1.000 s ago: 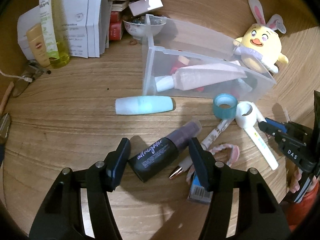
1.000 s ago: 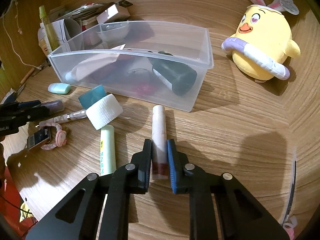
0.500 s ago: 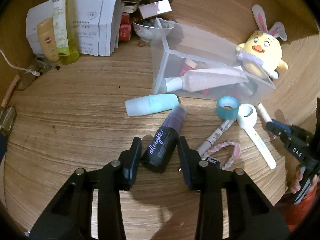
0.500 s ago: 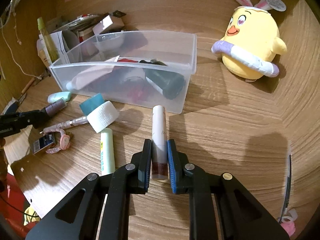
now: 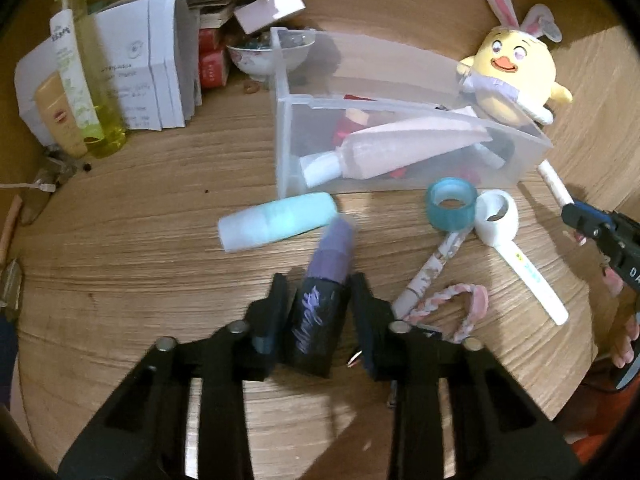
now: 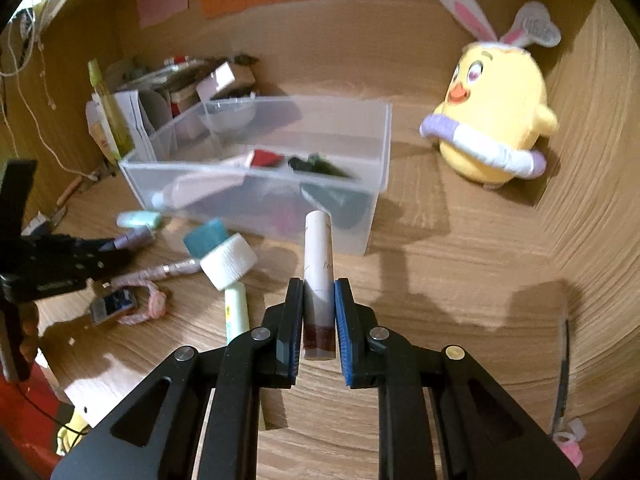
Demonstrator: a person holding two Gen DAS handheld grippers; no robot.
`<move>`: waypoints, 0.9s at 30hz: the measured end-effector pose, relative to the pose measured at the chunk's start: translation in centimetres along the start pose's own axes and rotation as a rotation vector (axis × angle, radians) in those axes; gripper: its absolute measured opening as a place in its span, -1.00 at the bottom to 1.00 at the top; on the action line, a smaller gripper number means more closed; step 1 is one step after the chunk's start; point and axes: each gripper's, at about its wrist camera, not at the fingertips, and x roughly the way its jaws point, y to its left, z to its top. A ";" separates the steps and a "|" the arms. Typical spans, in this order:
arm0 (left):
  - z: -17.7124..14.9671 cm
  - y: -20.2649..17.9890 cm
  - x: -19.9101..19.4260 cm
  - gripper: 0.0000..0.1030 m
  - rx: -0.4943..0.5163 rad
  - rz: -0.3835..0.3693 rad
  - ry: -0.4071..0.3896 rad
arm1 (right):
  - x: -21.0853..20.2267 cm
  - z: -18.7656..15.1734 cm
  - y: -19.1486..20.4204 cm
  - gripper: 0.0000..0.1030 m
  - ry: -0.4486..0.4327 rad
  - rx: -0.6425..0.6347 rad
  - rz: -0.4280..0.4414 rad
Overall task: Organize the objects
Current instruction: 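Grasp the white lip balm tube with the right tool while the left grasps the black cosmetic bottle, then carry the lip balm into the bin with the right tool while the left drops the black bottle in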
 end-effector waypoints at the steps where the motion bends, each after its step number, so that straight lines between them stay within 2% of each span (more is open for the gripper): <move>1: 0.0 -0.1 0.0 -0.50 0.001 -0.002 -0.002 | -0.3 0.2 0.0 -0.73 -0.011 0.000 0.000; 13: 0.7 -1.3 -4.1 -0.51 0.011 -0.008 -0.121 | -1.5 2.3 0.4 -0.73 -0.084 0.013 0.022; 27: 3.9 -2.3 -8.0 -0.51 0.026 -0.022 -0.253 | -1.0 5.5 0.9 -0.73 -0.139 0.001 0.043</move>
